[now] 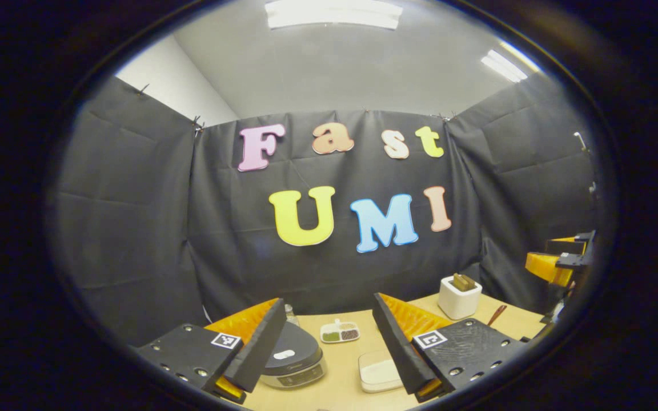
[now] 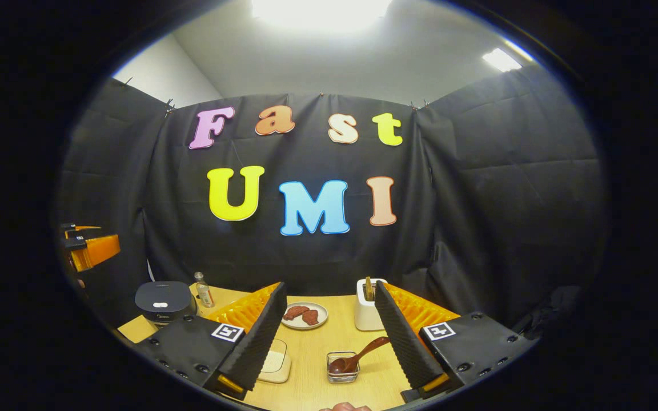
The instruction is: Close the left gripper, press the button to open the rice cooker; take a wooden spoon from the chopstick holder with the right hand, scoop a spoonful of rice and pour it into the rice cooker, then put the wooden spoon back into the chopstick holder.
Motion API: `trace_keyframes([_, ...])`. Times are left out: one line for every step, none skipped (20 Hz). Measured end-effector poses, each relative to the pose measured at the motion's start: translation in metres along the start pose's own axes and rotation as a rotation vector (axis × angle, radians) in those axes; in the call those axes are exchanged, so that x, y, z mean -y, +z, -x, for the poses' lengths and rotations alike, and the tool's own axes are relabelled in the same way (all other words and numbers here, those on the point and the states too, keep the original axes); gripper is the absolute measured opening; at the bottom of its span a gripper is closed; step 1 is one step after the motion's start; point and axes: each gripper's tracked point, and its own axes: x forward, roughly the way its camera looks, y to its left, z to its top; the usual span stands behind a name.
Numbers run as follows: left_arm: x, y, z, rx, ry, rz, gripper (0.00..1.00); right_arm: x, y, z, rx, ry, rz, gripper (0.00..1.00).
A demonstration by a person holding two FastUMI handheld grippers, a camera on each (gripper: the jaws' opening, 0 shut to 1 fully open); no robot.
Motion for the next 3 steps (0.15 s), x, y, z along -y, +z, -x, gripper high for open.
trace_keyframes([-0.0036, -0.0034, -0.0013, -0.007, -0.001, 0.004, 0.92, -0.002, -0.0014, -0.0017, -0.006, -0.003, 0.0, 0.92])
trace_keyframes([-0.0061, -0.0052, -0.0016, -0.01, -0.001, 0.012, 0.92, -0.0055, -0.0036, -0.0012, -0.011, -0.002, 0.0, 0.92])
trace_keyframes([-0.0092, -0.0067, 0.0001, -0.009, 0.001, 0.019, 0.93, -0.0078, -0.0044, -0.0012, -0.015, -0.004, -0.002, 0.92])
